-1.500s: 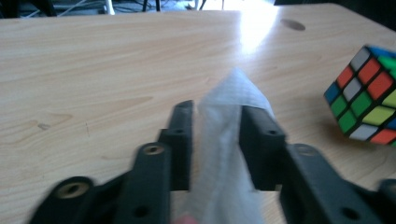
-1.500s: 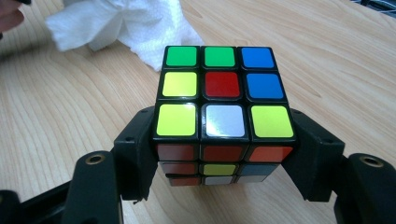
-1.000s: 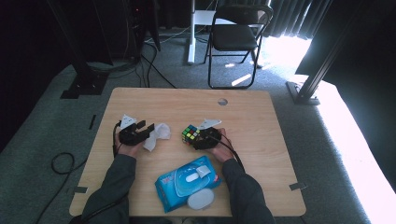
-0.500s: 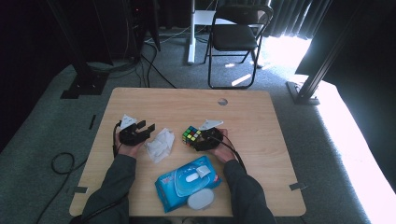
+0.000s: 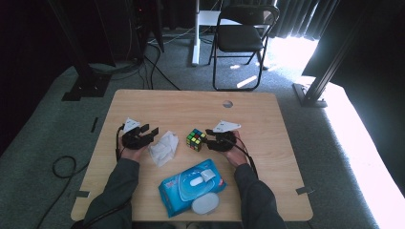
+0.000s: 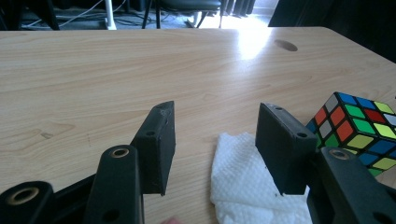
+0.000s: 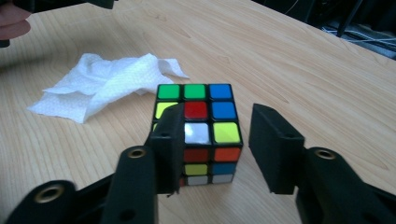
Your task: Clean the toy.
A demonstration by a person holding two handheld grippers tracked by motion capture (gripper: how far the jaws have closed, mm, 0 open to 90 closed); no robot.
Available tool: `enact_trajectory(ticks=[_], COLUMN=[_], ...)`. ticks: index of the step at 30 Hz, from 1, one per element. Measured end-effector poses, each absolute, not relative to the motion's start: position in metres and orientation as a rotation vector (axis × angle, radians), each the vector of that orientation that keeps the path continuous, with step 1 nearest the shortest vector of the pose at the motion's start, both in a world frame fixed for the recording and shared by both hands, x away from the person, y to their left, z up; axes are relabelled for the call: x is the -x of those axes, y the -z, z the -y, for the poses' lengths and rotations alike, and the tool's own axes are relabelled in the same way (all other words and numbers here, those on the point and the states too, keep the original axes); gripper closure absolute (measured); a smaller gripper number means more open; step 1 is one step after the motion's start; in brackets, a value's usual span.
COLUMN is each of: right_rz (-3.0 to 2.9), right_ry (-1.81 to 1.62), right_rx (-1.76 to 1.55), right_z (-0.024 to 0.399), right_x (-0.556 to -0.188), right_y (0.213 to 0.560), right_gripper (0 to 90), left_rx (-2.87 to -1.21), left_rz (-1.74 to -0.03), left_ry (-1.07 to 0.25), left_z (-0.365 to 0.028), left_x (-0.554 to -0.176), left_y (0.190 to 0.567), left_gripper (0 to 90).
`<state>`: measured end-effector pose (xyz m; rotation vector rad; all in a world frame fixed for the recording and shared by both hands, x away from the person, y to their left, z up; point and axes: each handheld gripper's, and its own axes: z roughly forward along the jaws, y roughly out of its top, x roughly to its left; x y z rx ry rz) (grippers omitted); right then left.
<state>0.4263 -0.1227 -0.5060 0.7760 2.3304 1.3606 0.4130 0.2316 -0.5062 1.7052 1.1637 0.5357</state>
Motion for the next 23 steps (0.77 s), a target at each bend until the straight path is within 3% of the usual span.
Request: enact_trajectory(ticks=[8,23], right_rz=[-2.277,-2.289], right_ry=[-1.3,-1.176], right_rx=[-0.887,-0.95], right_z=[0.135,0.139], right_x=[-0.429,-0.431], right_y=[0.514,0.527], right_gripper=[88.7,90.0], left_rx=[-1.703,-1.705], left_rz=[-1.168,-1.174], left_ry=[-0.532,-0.534], left_z=[-0.232,-0.233], left_x=[-0.413,-0.414], left_y=[0.507,0.507], left_gripper=[48.0,48.2])
